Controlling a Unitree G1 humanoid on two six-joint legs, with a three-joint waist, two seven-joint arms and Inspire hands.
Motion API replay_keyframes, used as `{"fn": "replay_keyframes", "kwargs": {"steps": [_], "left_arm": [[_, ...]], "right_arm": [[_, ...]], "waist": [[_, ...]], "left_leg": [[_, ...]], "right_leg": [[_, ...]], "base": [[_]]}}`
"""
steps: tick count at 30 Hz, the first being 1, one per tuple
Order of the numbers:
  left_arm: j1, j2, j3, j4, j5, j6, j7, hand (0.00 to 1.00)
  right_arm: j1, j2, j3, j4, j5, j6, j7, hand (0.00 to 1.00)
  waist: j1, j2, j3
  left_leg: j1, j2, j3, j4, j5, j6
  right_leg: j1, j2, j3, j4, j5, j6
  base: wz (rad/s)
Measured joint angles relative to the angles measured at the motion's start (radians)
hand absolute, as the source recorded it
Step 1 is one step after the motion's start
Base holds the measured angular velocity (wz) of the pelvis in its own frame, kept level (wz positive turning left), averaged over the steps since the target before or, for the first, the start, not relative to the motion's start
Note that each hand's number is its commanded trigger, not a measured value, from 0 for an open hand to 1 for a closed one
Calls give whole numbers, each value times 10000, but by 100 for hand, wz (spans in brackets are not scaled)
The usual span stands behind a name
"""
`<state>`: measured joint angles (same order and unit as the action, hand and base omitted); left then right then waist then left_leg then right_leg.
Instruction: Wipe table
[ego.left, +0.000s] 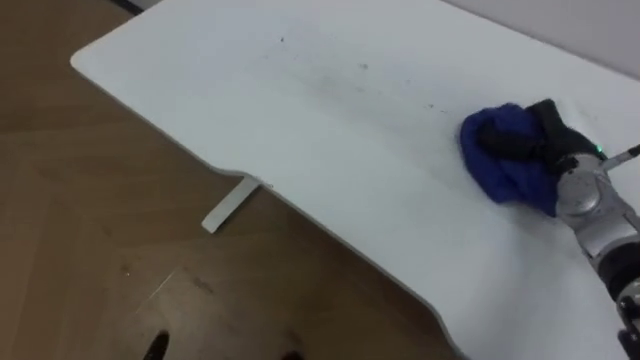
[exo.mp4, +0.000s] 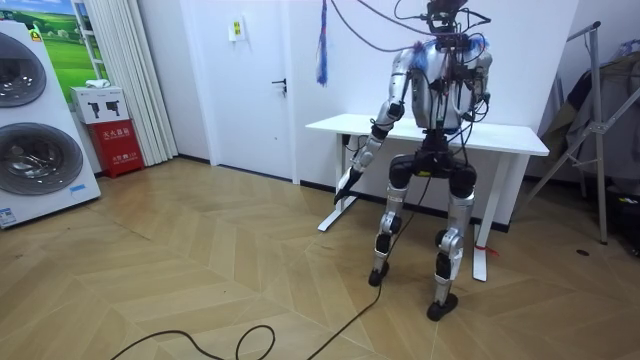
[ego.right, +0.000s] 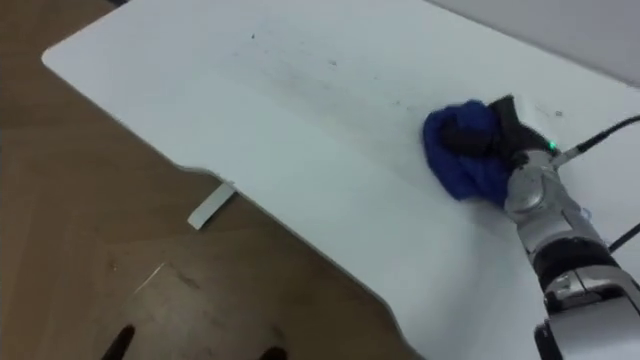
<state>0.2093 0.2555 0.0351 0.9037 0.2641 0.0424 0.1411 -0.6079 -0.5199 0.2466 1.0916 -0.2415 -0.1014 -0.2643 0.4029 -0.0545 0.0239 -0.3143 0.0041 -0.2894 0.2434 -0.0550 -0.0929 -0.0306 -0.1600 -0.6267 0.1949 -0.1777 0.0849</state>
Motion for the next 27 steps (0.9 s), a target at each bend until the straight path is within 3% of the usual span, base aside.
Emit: {"fn": "replay_keyframes", "kwargs": {"steps": [4, 7, 9, 12, 15, 18, 23, 27], "left_arm": [[227, 15, 13, -16, 1, 17, 83, 0], [477, 17, 40, -22, -8, -4, 315, 0], [826, -23, 73, -25, 8, -52, 407, 0], [969, -140, 503, -23, 2, -109, 460, 0], [997, -150, 570, -36, 18, -243, 468, 0], [1061, -133, 639, -52, 116, -496, 468, 0], [1417, -135, 649, -246, 118, -501, 463, 0], [2008, -124, 662, -595, 28, -491, 428, 0]], "right_arm": [[323, -148, -509, 84, 145, -1, -339, 100], [1410, -125, -1503, 92, -7, -199, -1142, 100], [2518, 2, -2287, 75, -156, -439, -1617, 100], [3917, 34, -3098, 42, -118, -588, -2044, 100], [4737, -41, -3504, 19, -92, -644, -2204, 100], [5214, -21, -3960, 21, 66, -738, -2193, 100], [5610, -16, -3998, -221, 77, -743, -2190, 100], [6281, 14, -3942, -1291, -90, -329, -2197, 100]], "waist": [[-222, -13, -16], [-690, 11, -24], [-1236, -16, -233], [-1735, 59, -284], [-2225, 168, -360], [-2705, 189, -372], [-2698, 188, -371], [-2652, 128, -339]], "left_leg": [[-55, 7, 329, -79, 89, 71], [113, -6, 556, -42, 37, 155], [418, -4, 822, -67, -62, 218], [1015, 64, 1119, 49, -309, 244], [1428, 158, 1512, 170, -574, 223], [1670, 184, 1714, 170, -585, 299], [2147, 247, 2054, 86, -700, 272], [2607, 248, 2136, -198, -688, 291]], "right_leg": [[-316, -110, 441, 133, 55, -22], [-219, -149, 635, 106, 126, 20], [-36, -201, 891, 71, 136, 58], [436, -209, 1223, 58, 89, 131], [702, -214, 1611, 36, -25, 199], [875, -217, 1828, 50, 23, 179], [1051, -217, 2218, -41, 26, 190], [1422, -199, 2260, -186, 46, 212]], "base": [[-20], [-18], [-29], [-32], [-40], [-20], [-23], [-6]]}}
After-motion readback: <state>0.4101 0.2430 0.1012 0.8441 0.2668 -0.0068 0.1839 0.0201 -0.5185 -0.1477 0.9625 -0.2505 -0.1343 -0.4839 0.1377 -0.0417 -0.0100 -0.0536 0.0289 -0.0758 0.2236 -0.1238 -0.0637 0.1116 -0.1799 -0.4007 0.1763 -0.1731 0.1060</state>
